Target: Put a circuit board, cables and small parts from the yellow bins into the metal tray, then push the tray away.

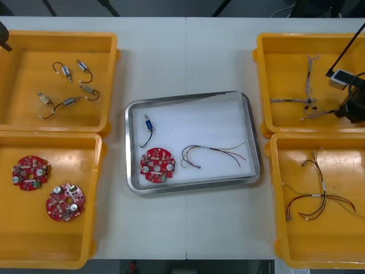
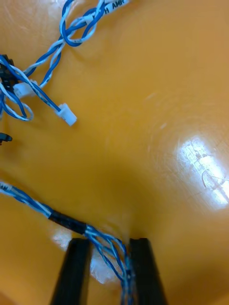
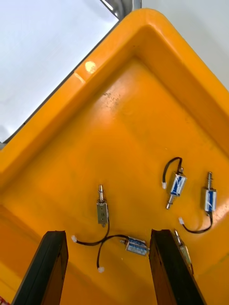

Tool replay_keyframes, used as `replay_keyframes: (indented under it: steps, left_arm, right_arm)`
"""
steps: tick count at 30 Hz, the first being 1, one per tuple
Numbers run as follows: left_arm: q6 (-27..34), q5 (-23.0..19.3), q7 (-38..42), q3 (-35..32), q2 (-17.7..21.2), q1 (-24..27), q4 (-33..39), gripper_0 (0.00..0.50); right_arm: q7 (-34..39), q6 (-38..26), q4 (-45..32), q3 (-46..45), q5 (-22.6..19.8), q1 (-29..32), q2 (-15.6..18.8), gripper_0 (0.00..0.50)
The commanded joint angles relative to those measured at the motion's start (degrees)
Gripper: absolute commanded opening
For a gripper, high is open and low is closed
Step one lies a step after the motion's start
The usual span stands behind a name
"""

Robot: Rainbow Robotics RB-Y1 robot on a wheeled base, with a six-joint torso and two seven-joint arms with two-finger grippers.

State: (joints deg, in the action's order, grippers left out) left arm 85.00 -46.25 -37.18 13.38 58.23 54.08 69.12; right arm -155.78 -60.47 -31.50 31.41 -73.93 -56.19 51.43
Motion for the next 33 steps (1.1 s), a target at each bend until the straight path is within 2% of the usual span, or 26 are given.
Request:
replay_keyframes:
  steps: [1, 6, 15, 19, 28, 33]
  left_arm:
    - [-2.38, 1.43, -3.77, 3.58, -1.01, 2.43, -1.09, 0.500]
    - [-3.61, 1.25, -3.25, 6.13, -1.45, 2.52, -1.44, 0.500]
    - [-8.09, 1.16, -2.46, 6.57, -4.26, 2.52, -6.19, 0.500]
    - [-10.38, 1.25, -2.37, 7.80, -4.96, 2.52, -8.04, 0.500]
    - [-10.56, 0.90, -1.93, 12.37, -5.49, 2.43, -9.00, 0.500]
    - [-11.35, -1.91, -1.31, 14.66, -5.49, 2.52, -9.79, 0.500]
  right_arm:
    - [0.78, 0.18, 0.04, 1.55, -0.42, -1.38, -1.78, 0.000]
    - [0.78, 0.09, 0.04, 1.55, -0.78, -1.38, -1.69, 0.000]
    - [0.78, -1.58, -2.25, 0.50, -1.30, -1.73, -0.02, 0.000]
    - [0.78, -4.48, -4.45, -1.96, -0.78, -1.73, 1.48, 0.000]
    - [0.78, -13.09, -6.99, -9.52, -0.16, -1.73, 4.46, 0.000]
    - [0.78, -18.28, -7.43, -13.57, -0.16, -1.73, 5.69, 0.000]
